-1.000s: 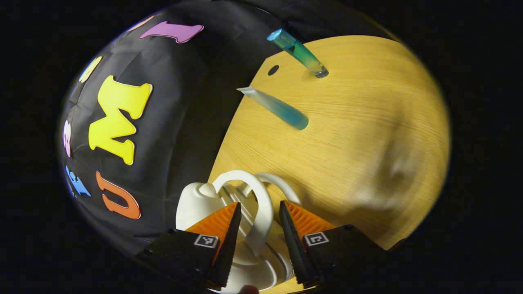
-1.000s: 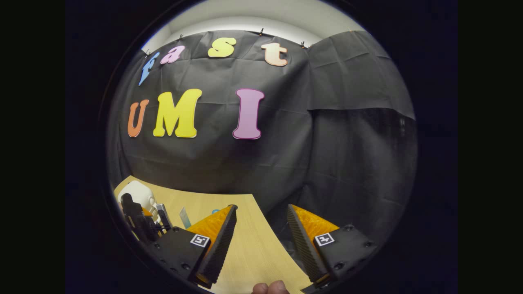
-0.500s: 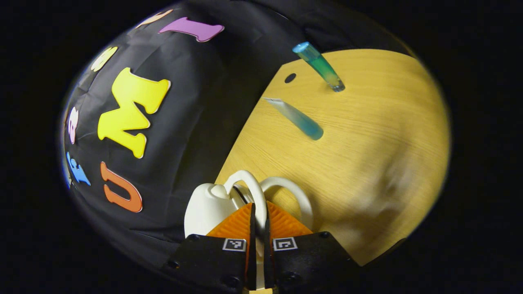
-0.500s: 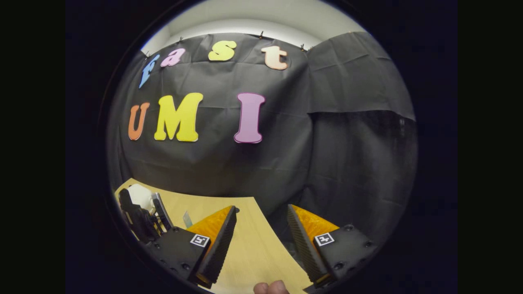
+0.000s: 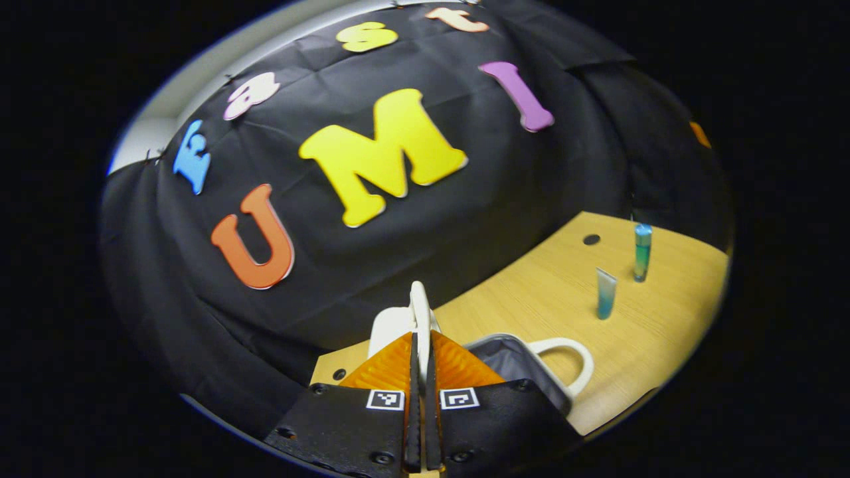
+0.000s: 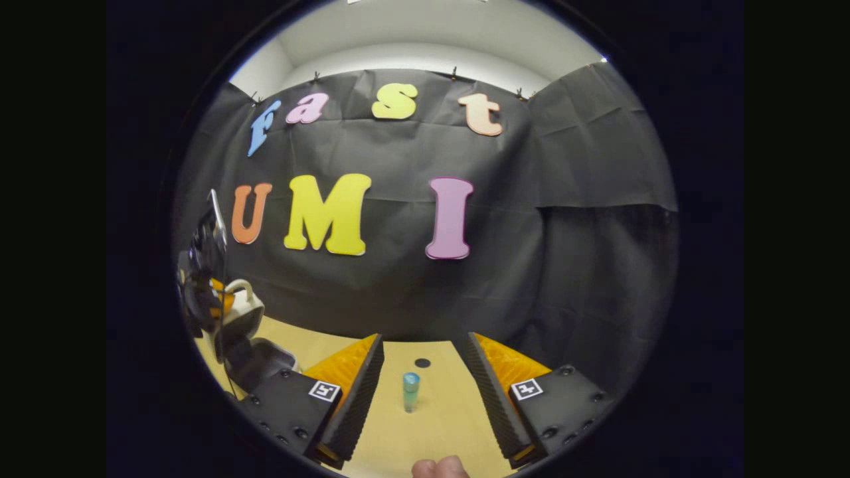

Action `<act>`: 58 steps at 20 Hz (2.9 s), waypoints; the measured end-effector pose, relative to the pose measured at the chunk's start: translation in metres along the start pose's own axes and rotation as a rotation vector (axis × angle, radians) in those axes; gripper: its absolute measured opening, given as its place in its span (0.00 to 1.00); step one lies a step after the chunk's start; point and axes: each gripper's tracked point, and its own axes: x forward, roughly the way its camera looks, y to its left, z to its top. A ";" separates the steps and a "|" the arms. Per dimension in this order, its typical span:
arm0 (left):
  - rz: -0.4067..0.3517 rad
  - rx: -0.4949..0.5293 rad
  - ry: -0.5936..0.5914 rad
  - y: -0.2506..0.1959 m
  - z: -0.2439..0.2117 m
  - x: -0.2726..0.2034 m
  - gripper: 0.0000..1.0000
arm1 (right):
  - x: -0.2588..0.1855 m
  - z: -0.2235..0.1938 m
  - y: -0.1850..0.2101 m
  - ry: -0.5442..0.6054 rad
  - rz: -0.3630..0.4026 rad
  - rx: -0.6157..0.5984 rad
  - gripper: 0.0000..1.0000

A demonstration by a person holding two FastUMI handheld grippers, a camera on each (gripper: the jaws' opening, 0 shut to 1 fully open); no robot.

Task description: First open the suitcase, pack the skin care products into it, and then close the suitcase.

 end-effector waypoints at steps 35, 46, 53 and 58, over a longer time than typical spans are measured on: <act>0.160 -0.499 -0.021 0.069 -0.057 0.001 0.99 | 0.021 -0.050 0.064 0.132 0.142 -0.030 0.75; -0.166 -0.498 -0.087 -0.189 0.055 -0.023 0.98 | 0.022 -0.096 -0.014 0.194 0.132 0.005 0.75; -0.360 -0.450 0.012 -0.323 0.040 0.030 0.99 | 0.029 -0.121 -0.067 0.257 0.107 -0.052 0.75; -0.356 -0.472 0.141 -0.374 -0.007 0.091 0.99 | 0.032 -0.139 -0.114 0.314 0.039 -0.072 0.75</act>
